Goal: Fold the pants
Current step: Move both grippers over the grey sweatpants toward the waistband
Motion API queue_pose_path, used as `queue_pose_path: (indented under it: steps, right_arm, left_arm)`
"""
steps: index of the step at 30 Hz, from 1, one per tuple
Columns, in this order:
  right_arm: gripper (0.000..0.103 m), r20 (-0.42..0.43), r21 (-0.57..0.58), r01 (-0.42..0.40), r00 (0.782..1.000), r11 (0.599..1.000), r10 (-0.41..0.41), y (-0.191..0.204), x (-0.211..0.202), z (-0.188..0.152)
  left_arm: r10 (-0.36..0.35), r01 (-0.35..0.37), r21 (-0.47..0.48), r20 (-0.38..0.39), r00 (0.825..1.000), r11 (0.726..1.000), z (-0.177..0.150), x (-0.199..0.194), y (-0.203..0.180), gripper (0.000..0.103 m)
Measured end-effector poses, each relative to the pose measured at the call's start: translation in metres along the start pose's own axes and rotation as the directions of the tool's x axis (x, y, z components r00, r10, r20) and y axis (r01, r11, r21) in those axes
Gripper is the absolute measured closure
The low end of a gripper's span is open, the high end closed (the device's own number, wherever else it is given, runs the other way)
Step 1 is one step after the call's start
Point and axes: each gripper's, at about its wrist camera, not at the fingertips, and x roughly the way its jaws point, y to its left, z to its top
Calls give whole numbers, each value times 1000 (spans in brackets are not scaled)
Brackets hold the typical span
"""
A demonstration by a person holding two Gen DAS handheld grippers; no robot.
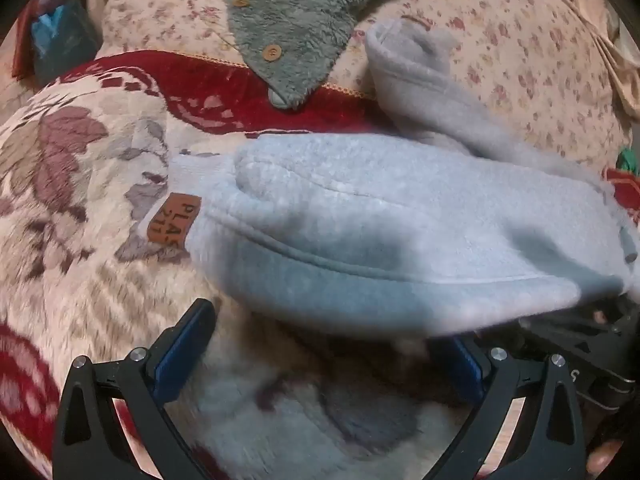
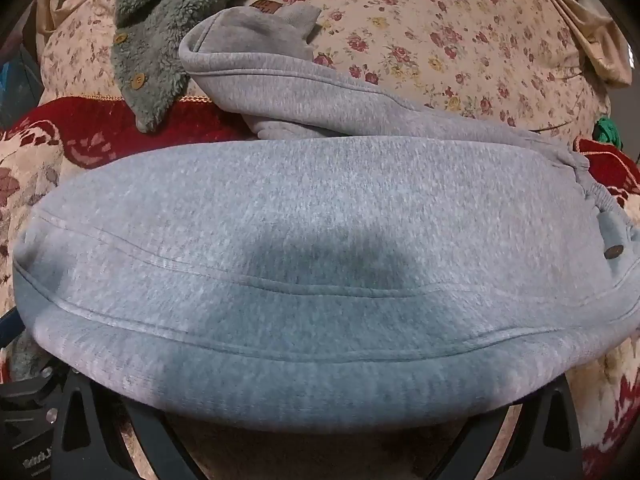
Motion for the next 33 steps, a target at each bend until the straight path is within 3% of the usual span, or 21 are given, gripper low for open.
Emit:
queue_pose_path:
  steps: [4, 10, 16, 21, 23, 33]
  right_arm:
    - [1, -56, -100, -174, 984, 980, 169, -26, -14, -4]
    - [0, -68, -55, -277, 960, 959, 273, -86, -45, -29]
    - [0, 24, -44, -298, 954, 954, 299, -153, -81, -27]
    - [0, 153, -8, -313, 938, 950, 311, -220, -110, -7]
    - [0, 163, 6, -324, 934, 946, 319, -246, -114, 1]
    - [0, 199, 72, -267, 948, 961, 248, -344, -110, 1]
  left_arm:
    - [27, -26, -25, 59, 998, 999, -7, -31, -23, 1]
    - [9, -9, -3, 148, 989, 1000, -12, -63, -85, 0]
    - [-74, 64, 62, 179, 981, 996, -8, -86, -151, 0]
    - [-134, 131, 34, 105, 985, 991, 9, -92, -174, 0]
    - [-109, 104, 54, 85, 990, 993, 10, -86, -184, 0]
    - [-126, 131, -73, 78, 989, 989, 18, -87, -159, 0]
